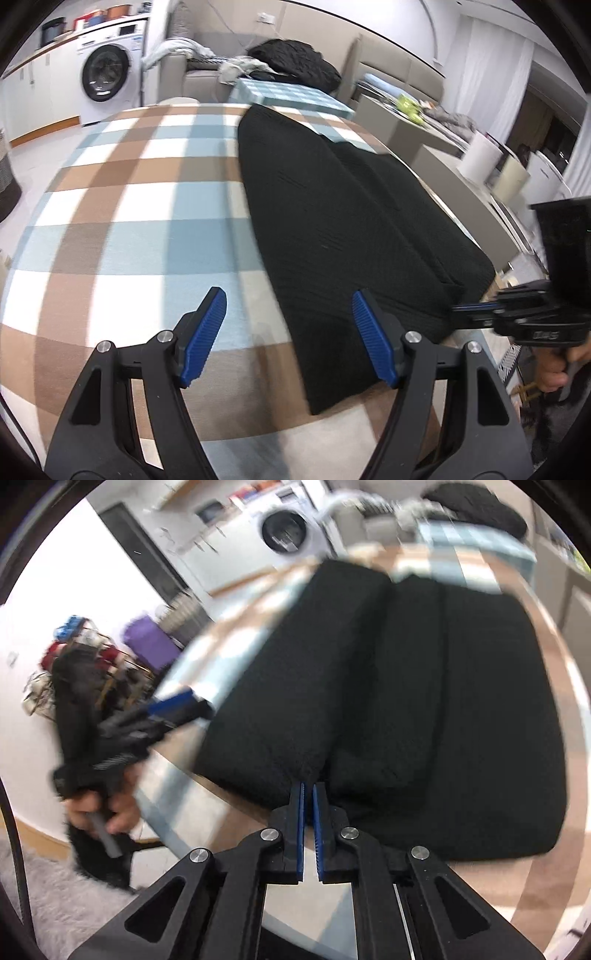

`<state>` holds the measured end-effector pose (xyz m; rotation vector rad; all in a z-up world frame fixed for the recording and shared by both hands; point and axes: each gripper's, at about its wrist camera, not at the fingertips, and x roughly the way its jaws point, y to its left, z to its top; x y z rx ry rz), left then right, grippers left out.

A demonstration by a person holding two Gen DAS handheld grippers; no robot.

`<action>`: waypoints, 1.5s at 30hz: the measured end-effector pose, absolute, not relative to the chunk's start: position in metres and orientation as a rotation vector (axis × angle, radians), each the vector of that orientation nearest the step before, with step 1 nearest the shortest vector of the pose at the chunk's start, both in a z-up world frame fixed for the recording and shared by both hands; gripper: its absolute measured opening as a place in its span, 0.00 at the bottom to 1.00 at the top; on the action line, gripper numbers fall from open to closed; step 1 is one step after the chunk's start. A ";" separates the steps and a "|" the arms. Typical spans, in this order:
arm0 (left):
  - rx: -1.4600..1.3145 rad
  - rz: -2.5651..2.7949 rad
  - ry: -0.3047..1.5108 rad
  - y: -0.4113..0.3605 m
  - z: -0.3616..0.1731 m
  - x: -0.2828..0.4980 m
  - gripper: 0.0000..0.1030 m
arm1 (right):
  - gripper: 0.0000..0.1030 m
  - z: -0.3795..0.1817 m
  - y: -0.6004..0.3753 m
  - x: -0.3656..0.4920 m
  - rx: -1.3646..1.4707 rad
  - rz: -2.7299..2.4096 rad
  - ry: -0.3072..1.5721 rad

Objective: Fold small clothes

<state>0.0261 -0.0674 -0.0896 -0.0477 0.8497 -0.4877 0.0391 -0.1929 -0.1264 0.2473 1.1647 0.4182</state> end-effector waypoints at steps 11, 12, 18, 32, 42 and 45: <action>0.174 -0.566 0.938 -0.114 -0.119 0.004 0.67 | 0.49 -0.109 -0.212 0.068 0.388 0.359 1.035; 0.161 -0.571 0.942 -0.113 -0.118 0.005 0.67 | 0.49 -0.113 -0.211 0.077 0.398 0.356 1.038; 0.055 -0.583 0.891 -0.091 -0.099 0.006 0.67 | 0.34 -0.148 -0.192 0.146 0.475 0.343 1.078; -0.042 -0.489 0.894 -0.069 -0.107 0.041 0.67 | 0.20 -0.129 -0.221 0.122 0.391 0.226 1.056; -0.047 -0.494 0.886 -0.072 -0.106 0.051 0.67 | 0.43 -0.143 -0.262 0.066 0.499 0.191 1.039; -0.048 -0.486 0.878 -0.071 -0.103 0.048 0.67 | 0.40 -0.141 -0.252 0.073 0.472 0.219 1.025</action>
